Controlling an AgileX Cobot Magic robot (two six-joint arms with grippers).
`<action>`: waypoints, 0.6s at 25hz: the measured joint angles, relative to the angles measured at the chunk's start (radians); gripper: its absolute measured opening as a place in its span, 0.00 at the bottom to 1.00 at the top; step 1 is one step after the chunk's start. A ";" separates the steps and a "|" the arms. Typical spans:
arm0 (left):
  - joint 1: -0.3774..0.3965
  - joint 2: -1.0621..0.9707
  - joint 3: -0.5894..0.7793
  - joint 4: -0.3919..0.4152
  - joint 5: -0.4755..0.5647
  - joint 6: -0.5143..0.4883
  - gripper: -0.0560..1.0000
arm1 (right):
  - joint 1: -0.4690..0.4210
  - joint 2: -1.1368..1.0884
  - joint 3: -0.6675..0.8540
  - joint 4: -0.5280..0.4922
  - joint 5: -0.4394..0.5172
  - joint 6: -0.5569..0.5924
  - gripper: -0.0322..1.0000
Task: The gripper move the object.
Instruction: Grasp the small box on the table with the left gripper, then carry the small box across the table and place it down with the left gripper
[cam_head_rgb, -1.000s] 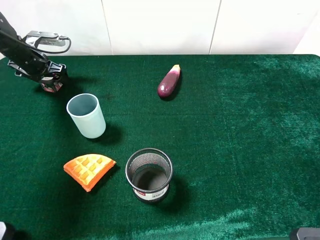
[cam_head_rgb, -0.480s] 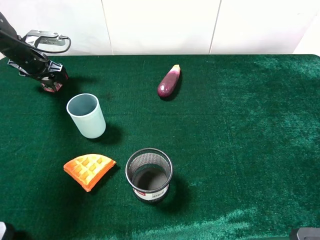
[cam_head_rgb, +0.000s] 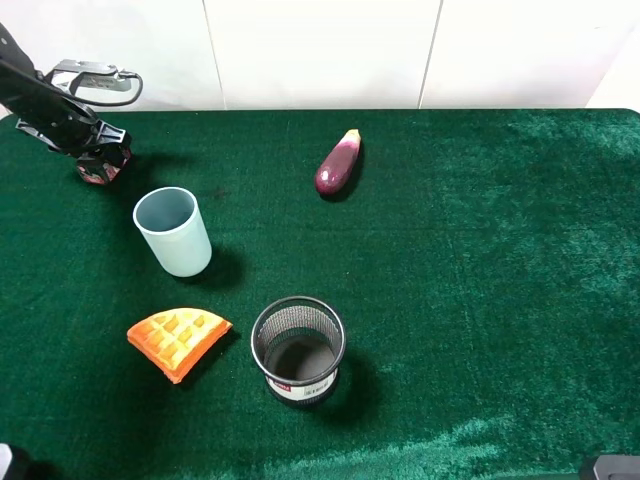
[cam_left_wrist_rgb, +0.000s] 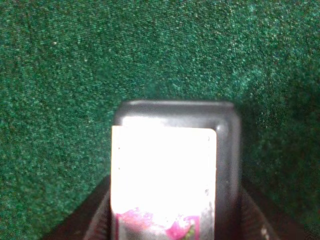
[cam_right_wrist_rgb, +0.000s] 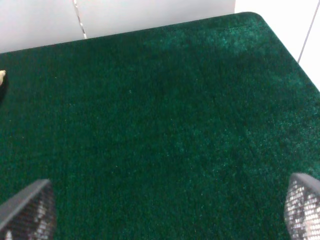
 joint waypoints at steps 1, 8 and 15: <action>0.000 0.000 0.000 0.000 0.000 0.000 0.50 | 0.000 0.000 0.000 0.000 0.000 0.000 0.70; 0.000 0.000 0.000 0.000 0.000 0.000 0.50 | 0.000 0.000 0.000 0.000 0.000 0.000 0.70; 0.000 -0.027 0.000 0.000 -0.002 -0.011 0.50 | 0.000 0.000 0.000 0.000 0.000 0.000 0.70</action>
